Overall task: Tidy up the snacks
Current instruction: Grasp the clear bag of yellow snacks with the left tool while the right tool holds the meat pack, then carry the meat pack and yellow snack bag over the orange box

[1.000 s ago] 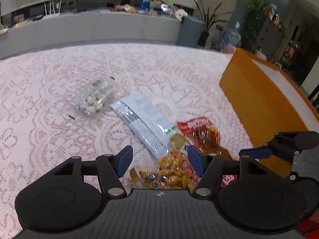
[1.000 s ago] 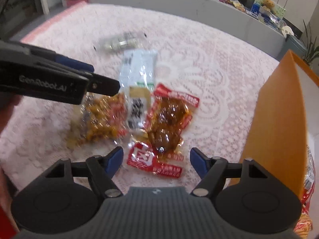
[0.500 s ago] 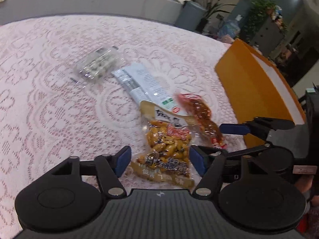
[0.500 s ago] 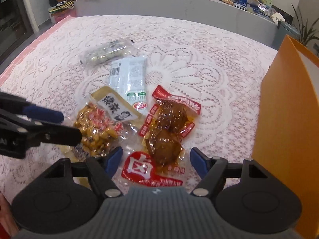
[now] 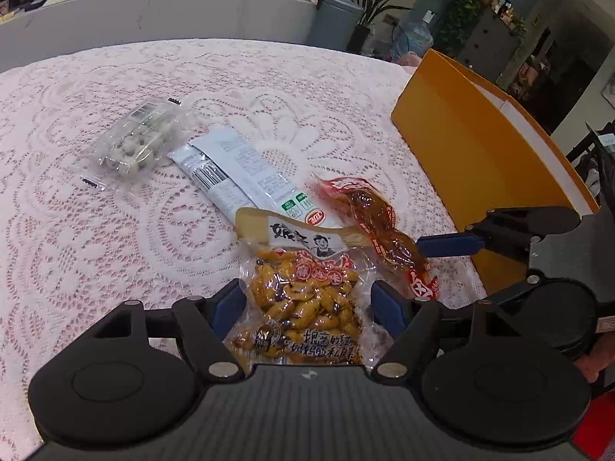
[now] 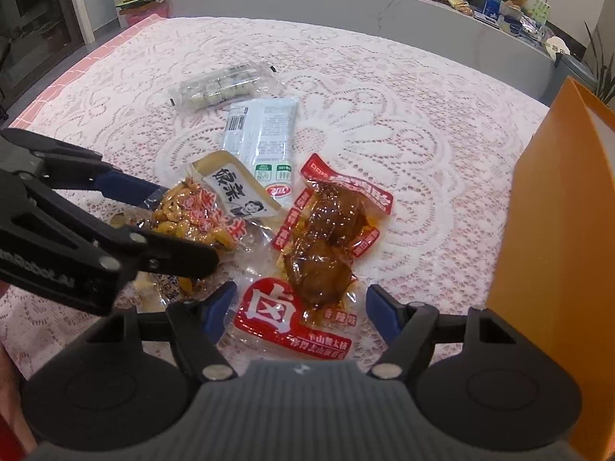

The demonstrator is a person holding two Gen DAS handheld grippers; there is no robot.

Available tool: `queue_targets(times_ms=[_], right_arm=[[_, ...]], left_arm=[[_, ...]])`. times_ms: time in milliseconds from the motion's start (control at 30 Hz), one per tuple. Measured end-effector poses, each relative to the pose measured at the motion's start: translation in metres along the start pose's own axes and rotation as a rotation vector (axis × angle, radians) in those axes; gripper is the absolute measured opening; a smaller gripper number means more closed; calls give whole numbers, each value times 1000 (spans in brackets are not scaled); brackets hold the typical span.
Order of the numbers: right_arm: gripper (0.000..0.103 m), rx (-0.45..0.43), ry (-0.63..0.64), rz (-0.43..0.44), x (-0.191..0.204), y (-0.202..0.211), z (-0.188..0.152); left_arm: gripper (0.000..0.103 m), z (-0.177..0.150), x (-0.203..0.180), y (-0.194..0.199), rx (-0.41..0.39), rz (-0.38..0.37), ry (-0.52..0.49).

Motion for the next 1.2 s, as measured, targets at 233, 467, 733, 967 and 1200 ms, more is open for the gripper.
queue_targets(times_ms=[233,467,733,967,1200], right_arm=[[72,-5,25,-5,3,-1,0],[72,-9,-5,6,-3,-2,1],[69,-22,-5,5,-2,-1,0],[57,-22,-66,1,-10,4,1],[51,-28,-108,-1,-15,5,1]], left_arm=[[77,0,-9,-2,-23,24,-18],[57,-3,-5,11,-5,8,61],[58,-6,18,8,49,-126,289],[58,-9,12,6,71,-170,301],[33,-9,11,9,44,-129,352]])
Point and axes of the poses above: each gripper's, at about its wrist camera, not at the fingertips, and y roughly against the way its jaws point, x to its left, z to its top, the point moved 1 cm from there along -y, roughly the way its jaws point, and after that the axes turned 5 degrees about z, right-handed, at the moved point
